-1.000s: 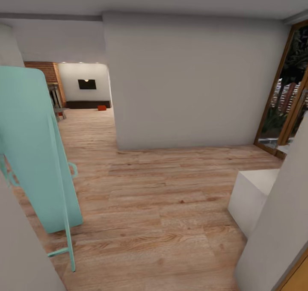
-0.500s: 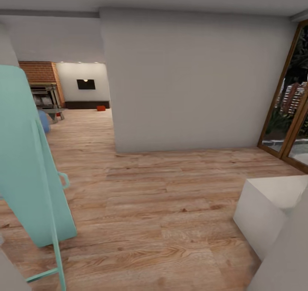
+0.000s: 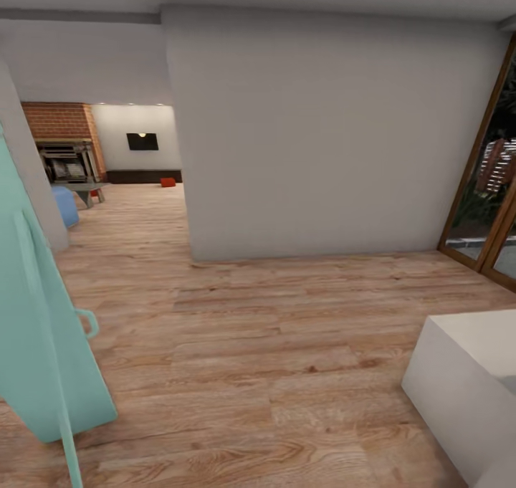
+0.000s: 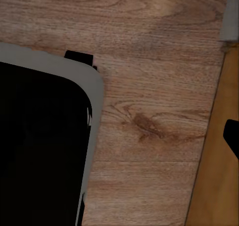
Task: Move the two storage containers from the living room to the garage. In the garage, place one container on the floor and stack the other container on top of it (either order is fine).
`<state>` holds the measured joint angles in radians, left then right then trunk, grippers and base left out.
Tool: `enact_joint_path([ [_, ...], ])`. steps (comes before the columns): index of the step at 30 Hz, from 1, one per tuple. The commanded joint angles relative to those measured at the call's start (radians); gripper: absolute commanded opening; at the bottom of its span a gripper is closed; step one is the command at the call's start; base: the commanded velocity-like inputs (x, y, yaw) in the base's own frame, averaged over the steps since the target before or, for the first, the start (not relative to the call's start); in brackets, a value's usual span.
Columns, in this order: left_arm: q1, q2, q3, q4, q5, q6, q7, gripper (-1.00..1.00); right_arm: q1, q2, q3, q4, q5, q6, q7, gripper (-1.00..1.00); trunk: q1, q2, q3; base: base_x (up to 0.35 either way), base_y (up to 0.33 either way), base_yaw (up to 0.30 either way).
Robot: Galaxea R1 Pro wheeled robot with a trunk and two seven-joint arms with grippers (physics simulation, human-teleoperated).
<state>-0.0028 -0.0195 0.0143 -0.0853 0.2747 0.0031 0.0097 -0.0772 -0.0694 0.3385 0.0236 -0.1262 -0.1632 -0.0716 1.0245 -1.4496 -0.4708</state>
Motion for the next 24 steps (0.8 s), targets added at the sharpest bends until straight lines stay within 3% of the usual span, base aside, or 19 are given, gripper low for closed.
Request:
enact_joint_path([
  [1, 0.000, 0.000, 0.001, -0.001, 0.004, 0.000, 0.001, 1.00, -0.001, 0.000, 0.009, 0.003, -0.010, -0.006, -0.001, 1.00, 0.001, 0.000, -0.001, 0.324, 0.000, 0.000],
  [24, 0.000, 0.000, 0.001, -0.001, 0.004, 0.001, 0.001, 1.00, -0.001, 0.000, 0.009, 0.003, -0.010, -0.006, -0.001, 1.00, 0.001, 0.000, -0.001, 0.324, 0.000, 0.000],
])
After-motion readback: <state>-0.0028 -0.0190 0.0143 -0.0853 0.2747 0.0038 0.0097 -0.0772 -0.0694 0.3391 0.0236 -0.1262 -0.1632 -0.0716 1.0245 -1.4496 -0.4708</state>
